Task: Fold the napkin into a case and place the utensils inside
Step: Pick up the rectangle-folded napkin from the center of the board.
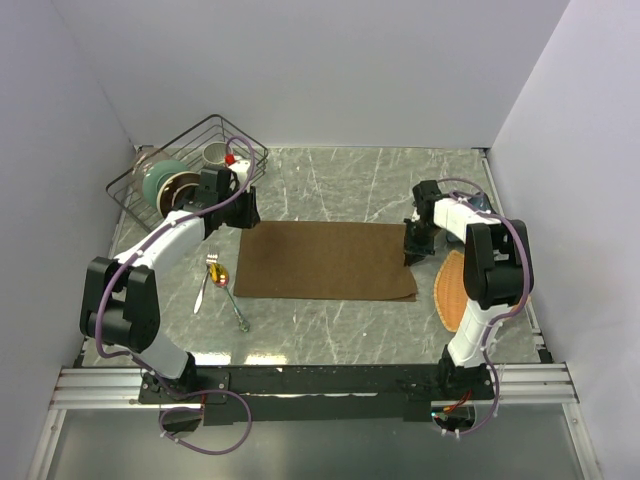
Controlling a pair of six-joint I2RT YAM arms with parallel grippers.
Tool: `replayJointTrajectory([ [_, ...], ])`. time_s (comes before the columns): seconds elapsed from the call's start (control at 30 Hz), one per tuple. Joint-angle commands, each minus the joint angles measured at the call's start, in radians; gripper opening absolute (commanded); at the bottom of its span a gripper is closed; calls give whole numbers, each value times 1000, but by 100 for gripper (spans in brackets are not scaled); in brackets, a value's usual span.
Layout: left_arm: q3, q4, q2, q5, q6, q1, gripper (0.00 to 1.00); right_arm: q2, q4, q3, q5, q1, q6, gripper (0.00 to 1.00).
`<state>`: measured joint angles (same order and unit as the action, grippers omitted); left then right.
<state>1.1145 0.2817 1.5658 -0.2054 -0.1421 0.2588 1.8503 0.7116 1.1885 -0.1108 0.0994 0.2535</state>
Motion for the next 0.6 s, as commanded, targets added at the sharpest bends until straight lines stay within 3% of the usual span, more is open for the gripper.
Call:
replayJointTrajectory([
  [0.0, 15, -3, -46, -11, 6, 0, 33, 10, 12, 25, -33, -12, -25, 0],
  [0.33, -21, -9, -66, -23, 13, 0, 32, -140, 109, 94, -156, -70, -109, 0],
  [0.57, -7, 22, -59, -57, 1, -19, 33, -183, 62, 105, -406, 31, -24, 0],
])
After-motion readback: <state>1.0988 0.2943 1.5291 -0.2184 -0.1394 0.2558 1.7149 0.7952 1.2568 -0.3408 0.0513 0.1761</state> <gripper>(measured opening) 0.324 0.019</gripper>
